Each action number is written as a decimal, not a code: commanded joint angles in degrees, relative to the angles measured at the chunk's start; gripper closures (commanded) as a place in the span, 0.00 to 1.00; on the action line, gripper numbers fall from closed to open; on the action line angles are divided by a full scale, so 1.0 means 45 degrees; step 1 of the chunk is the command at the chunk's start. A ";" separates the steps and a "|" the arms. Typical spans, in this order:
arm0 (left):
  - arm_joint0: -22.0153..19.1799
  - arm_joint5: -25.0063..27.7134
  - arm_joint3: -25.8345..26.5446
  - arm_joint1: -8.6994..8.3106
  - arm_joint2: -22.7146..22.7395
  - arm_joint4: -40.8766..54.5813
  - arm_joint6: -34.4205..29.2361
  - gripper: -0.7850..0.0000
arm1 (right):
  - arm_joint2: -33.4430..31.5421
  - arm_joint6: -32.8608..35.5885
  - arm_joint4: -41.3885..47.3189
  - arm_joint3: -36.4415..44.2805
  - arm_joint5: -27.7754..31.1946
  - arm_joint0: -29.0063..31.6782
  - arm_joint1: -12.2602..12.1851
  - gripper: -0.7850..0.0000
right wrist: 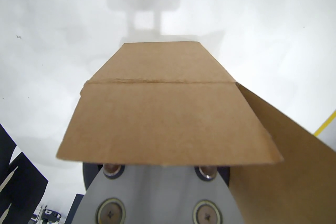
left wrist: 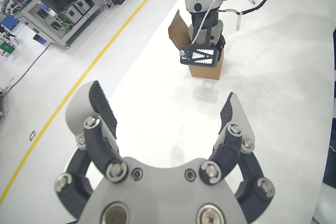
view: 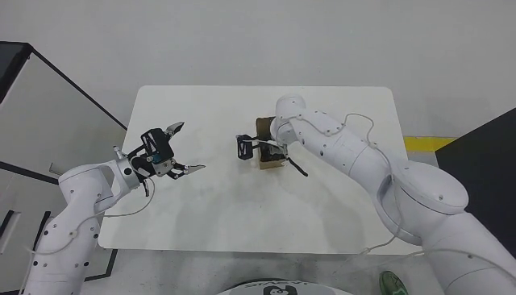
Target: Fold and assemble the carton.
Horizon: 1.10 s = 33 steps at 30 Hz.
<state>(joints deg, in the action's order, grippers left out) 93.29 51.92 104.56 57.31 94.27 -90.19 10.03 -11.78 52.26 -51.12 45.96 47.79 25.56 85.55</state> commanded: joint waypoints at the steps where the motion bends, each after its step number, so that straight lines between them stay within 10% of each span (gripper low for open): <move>1: 0.0000 0.0000 0.0000 0.0000 0.0000 0.0000 0.0000 0.00 | -0.0093 -0.0081 -0.0019 0.0036 0.0020 -0.0045 -0.0029 1.00; 16: 0.0000 0.0000 0.0000 0.0000 0.0000 0.0000 0.0000 0.00 | -0.0668 0.0193 -0.0509 0.1012 -0.0572 0.0274 -0.0499 1.00; 33: 0.0000 0.0000 0.0000 0.0000 0.0000 0.0000 0.0000 0.00 | -0.0434 0.0227 -0.0958 0.0012 -0.0599 0.0453 0.0195 1.00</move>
<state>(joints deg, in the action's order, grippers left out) 93.29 51.92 104.56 57.31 94.27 -90.19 10.03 -13.72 53.34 -55.46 46.28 45.01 27.60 86.28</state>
